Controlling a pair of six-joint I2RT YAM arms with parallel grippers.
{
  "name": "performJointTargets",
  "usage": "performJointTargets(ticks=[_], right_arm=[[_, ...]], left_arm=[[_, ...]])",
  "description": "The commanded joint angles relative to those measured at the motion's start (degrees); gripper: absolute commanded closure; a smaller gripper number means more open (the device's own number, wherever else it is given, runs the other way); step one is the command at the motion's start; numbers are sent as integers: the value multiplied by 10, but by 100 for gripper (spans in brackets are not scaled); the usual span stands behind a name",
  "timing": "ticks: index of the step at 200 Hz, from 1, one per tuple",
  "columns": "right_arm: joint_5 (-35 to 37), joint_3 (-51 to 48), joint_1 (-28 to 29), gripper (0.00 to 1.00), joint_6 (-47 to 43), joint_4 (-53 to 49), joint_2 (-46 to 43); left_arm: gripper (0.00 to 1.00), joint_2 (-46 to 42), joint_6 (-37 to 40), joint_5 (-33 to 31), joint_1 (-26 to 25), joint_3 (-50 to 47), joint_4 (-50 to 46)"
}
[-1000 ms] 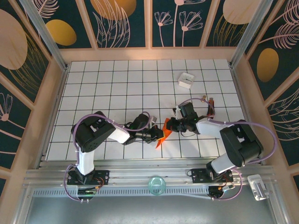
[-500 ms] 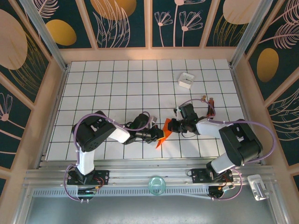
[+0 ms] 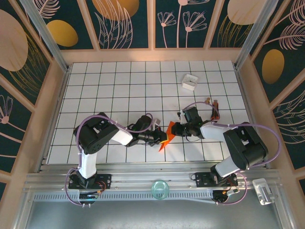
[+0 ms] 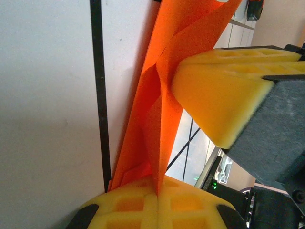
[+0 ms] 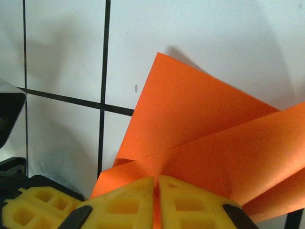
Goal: Fold a paper plane with a square sheet of paper (pick it up from the middle)
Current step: Fold the wing for the fifth time at the center of the table.
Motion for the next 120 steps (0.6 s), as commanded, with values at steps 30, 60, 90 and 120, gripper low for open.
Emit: performJointTargets(ticks=[30,60,90,120], right_arm=[[-74,-1,-39,80,10,-1,-81],[-71,8,-35,78,15,-17,-95],[-65,4,-4,81,25,-4,-82],[-63,4,28,84,37,26,-50]], left_arm=[[100,31,-1,-8,0,3,-71],[100,32,4,0,0,12,-82],[100,38,5,7,0,15,-85],[100,39,6,7,0,17,-90]])
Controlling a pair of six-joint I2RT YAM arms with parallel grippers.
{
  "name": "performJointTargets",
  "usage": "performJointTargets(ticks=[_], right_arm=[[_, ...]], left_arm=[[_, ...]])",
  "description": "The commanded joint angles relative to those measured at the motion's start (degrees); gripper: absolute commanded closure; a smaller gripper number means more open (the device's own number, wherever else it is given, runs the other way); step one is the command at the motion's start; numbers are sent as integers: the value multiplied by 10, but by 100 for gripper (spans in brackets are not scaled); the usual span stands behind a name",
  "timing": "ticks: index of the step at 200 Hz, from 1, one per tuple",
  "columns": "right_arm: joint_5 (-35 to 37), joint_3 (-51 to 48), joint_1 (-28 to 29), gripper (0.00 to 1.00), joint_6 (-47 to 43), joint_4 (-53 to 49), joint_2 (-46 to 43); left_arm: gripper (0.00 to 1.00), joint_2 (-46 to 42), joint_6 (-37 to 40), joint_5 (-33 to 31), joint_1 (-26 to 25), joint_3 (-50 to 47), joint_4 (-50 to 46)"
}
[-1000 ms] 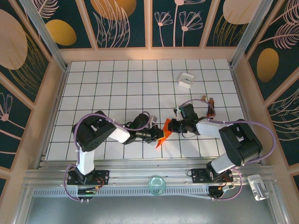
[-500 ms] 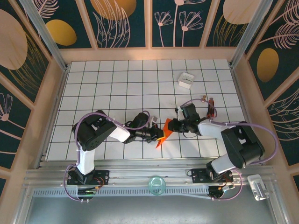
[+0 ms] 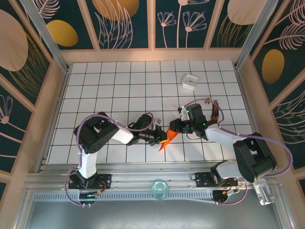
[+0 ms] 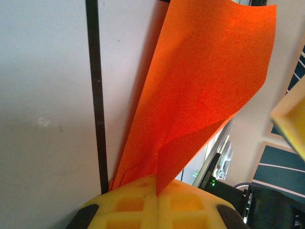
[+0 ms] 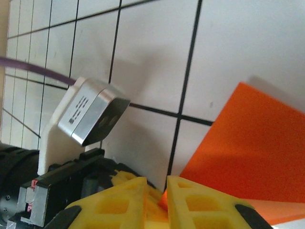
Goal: Fold a paper plane with a square sheet of paper (pick it up from the middle)
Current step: Fold the wing for the fifth time at the center of the table.
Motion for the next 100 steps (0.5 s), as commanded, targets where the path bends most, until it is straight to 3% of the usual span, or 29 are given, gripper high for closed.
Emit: performJointTargets(ticks=[1,100], right_arm=[[-7,3,22,84,15,22,29],[33,1,5,90,-2,-13,79]], left_arm=[[100,34,6,-11,-4,2,-67],[100,37,10,-14,-4,2,-70]])
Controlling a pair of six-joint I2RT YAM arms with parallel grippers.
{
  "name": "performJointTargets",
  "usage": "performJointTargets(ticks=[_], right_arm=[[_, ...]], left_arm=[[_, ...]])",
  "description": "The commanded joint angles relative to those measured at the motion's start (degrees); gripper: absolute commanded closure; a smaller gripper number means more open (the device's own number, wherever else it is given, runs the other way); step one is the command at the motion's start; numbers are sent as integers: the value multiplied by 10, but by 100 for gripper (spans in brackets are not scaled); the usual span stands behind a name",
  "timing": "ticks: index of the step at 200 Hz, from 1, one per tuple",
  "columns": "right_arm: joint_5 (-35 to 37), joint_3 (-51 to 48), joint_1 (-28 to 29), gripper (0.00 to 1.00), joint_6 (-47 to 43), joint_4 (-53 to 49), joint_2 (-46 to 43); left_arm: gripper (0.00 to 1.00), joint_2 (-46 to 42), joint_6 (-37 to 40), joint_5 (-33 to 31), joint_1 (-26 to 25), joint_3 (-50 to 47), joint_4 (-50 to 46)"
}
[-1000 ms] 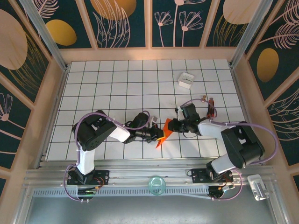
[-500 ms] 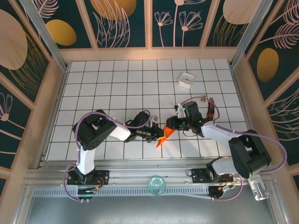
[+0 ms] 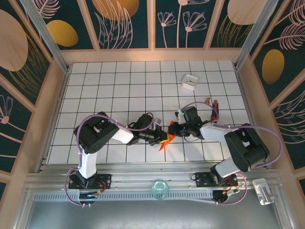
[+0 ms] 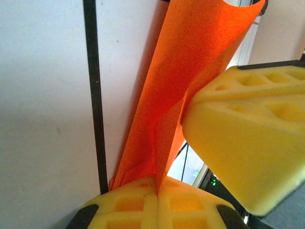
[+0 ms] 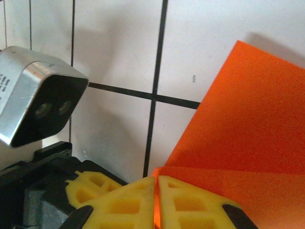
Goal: Fold a paper plane with a square sheet of paper (pick it up from the middle)
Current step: Fold the wing for the fifth time at the center of the table.
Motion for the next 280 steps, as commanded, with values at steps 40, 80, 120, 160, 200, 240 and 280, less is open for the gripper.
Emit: performJointTargets(ticks=[40,80,120,160,200,240,280], right_arm=[[38,-1,-12,91,-15,-40,17],[54,1,-20,92,-29,-55,24],[60,-3,-30,92,-41,-56,38],[62,-13,-36,92,-44,-56,36],[55,-16,-39,92,-46,-51,38],[52,-18,-40,92,-46,-49,39],[49,-17,-41,92,-45,-47,42]], left_arm=[[100,38,6,-15,-4,-3,-62],[100,40,5,-14,-4,-3,-63],[100,40,3,-14,-3,-3,-62],[98,36,0,-15,0,-2,-63],[88,19,0,-15,5,-5,-68],[82,-16,8,-18,7,-10,-86],[74,-61,51,-27,6,-10,-128]])
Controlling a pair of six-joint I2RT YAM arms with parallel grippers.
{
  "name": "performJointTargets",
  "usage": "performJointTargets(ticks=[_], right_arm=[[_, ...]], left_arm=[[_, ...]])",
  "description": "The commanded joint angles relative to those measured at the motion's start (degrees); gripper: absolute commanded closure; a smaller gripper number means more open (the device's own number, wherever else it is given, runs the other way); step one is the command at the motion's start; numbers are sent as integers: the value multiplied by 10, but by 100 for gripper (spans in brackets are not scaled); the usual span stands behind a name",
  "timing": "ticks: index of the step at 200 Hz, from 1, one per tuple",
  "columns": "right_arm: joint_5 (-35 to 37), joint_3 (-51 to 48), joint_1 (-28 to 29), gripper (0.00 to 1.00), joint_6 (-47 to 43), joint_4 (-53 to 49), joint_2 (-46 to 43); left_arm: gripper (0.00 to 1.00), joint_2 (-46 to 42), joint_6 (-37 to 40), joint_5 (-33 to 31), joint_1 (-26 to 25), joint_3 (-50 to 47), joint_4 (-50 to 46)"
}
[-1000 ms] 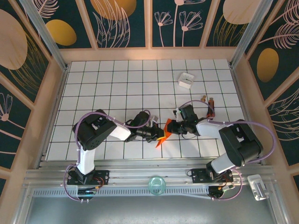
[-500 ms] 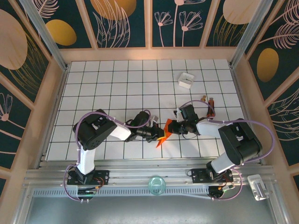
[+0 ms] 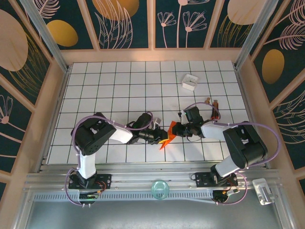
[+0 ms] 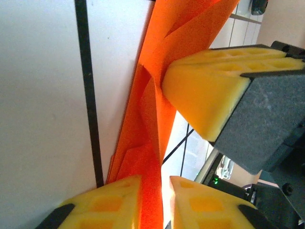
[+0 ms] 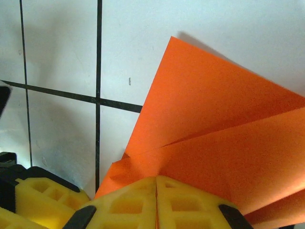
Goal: Fold a paper plane with a square sheet of paper (pick it up from the middle)
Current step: Fold the wing for the fifth time at the center of the table.
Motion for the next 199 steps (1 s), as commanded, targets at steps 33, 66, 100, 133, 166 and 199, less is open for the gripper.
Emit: performJointTargets(ticks=[33,66,100,133,166,199], right_arm=[[32,-14,-9,92,-13,-25,22],[31,-13,-8,92,-12,-23,25],[28,-12,-9,92,-11,-23,25],[26,-7,-9,92,-11,-24,23],[26,-2,-9,92,-13,-28,21],[23,9,-8,91,-16,-37,10]], left_arm=[[68,-59,88,-23,-9,-8,-134],[67,-58,134,-28,-25,19,-170],[70,-41,152,-30,-26,48,-184],[81,-26,154,-25,-26,60,-183],[90,-22,153,-25,-26,58,-179],[100,-17,138,-24,-26,45,-165]])
